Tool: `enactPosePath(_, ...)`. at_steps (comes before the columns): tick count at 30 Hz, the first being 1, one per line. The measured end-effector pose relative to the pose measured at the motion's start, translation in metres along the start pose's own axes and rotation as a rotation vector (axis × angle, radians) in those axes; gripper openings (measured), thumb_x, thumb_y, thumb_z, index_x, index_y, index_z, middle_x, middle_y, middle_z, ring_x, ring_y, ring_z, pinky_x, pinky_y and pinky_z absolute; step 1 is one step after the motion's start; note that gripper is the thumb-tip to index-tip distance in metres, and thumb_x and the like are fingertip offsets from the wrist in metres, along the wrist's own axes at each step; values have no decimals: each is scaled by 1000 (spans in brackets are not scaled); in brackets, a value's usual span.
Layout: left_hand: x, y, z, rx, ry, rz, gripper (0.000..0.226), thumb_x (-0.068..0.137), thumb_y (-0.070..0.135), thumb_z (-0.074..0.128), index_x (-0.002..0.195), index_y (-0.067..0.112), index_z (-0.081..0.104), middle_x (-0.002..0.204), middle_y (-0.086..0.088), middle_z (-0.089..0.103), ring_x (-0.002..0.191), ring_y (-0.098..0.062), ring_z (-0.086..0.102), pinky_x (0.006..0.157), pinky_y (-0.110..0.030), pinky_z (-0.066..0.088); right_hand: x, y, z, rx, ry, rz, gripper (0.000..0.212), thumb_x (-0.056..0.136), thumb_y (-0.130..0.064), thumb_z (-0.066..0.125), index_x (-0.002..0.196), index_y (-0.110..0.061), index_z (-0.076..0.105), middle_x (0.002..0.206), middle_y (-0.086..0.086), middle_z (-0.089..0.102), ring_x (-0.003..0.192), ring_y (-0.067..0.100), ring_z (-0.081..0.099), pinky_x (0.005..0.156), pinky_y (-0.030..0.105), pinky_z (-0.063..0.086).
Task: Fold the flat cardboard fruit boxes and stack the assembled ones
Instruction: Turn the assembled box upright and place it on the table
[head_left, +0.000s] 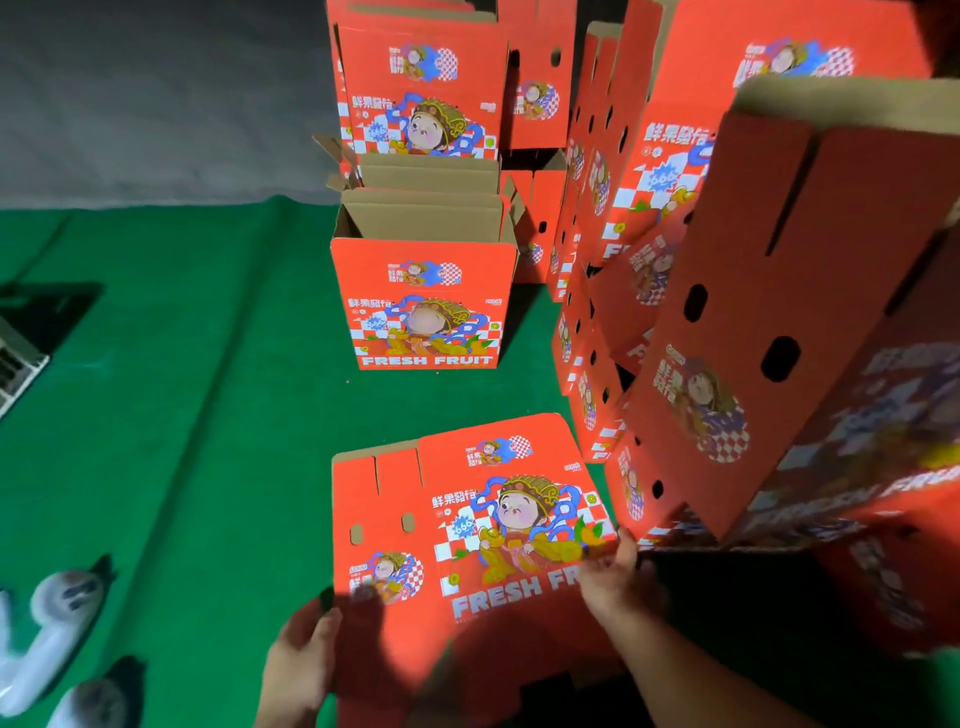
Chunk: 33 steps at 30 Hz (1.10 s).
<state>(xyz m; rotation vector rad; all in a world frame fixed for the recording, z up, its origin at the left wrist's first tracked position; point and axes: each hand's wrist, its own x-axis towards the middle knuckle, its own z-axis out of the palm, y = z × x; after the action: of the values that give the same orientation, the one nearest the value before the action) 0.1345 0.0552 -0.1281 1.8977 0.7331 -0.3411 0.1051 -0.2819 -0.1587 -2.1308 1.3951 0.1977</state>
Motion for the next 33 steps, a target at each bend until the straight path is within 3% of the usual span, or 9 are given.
enactPosePath(5, 0, -8, 4, 52, -19, 50, 21, 95, 24, 70, 108, 8, 76, 103, -16, 74, 103, -30, 69, 88, -36, 49, 1, 3, -6, 70, 34, -16, 56, 88, -49, 70, 130, -11, 65, 125, 19, 60, 118, 40, 60, 102, 43, 51)
enactPosePath(13, 14, 2, -15, 193, 3, -55, 80, 80, 78, 40, 116, 15, 72, 115, -22, 71, 109, -37, 66, 99, -45, 51, -50, -33, -12, 211, 73, -56, 43, 91, -44, 68, 117, -10, 64, 122, 21, 62, 113, 41, 59, 99, 40, 47)
enactPosePath(15, -1, 8, -11, 105, -42, -37, 67, 103, 64, 33, 127, 13, 71, 125, -20, 69, 122, -34, 62, 106, -40, 46, -72, -56, -17, 161, 70, -239, 51, 88, -48, 67, 126, -16, 58, 130, 15, 61, 118, 39, 57, 99, 41, 45)
enactPosePath(17, -13, 12, -4, -266, -148, -48, 53, 112, 21, 37, 88, 17, 85, 90, 0, 79, 88, -8, 74, 80, -21, 58, -94, -83, -17, -101, -23, -516, 69, 84, -70, 57, 135, -24, 50, 134, 8, 54, 125, 34, 50, 103, 42, 38)
enactPosePath(19, -19, 19, -10, -607, -285, -96, 19, 74, 14, 84, 57, 15, 76, 60, 10, 71, 50, 1, 66, 49, -16, 55, -110, -104, -16, -334, -136, -666, 89, 78, -85, 43, 144, -25, 42, 139, 5, 48, 131, 32, 43, 106, 44, 33)
enactPosePath(21, -33, 35, -22, -787, -389, -238, 58, 28, 25, 107, 71, 5, 74, 65, -3, 73, 52, -12, 69, 49, -28, 59, -107, -106, -21, -304, -180, -608, 85, 81, -83, 44, 142, -24, 43, 142, 7, 48, 133, 33, 42, 109, 44, 32)
enactPosePath(25, -26, 30, -46, -580, -446, -396, 79, 90, 85, 32, 132, 23, 58, 134, -14, 61, 114, -44, 62, 100, -63, 43, -85, -72, -41, 270, -360, -439, 40, 95, -51, 62, 126, -27, 57, 123, 2, 62, 116, 26, 59, 89, 31, 47)
enactPosePath(30, -54, 28, -52, -454, -467, -115, 64, 78, 88, 40, 124, 49, 64, 129, 26, 65, 119, -20, 59, 95, -47, 46, -85, -42, -52, 485, -396, -419, 23, 100, -34, 63, 121, -32, 55, 108, -11, 64, 88, 4, 61, 64, 18, 44)
enactPosePath(33, -74, 19, -46, -216, -395, 46, 47, 84, 69, 61, 117, 36, 62, 83, 30, 74, 80, -4, 68, 75, -36, 44, -85, -28, -56, 417, -324, -443, 13, 98, -28, 64, 108, -30, 56, 97, -9, 64, 82, 1, 58, 60, 21, 43)
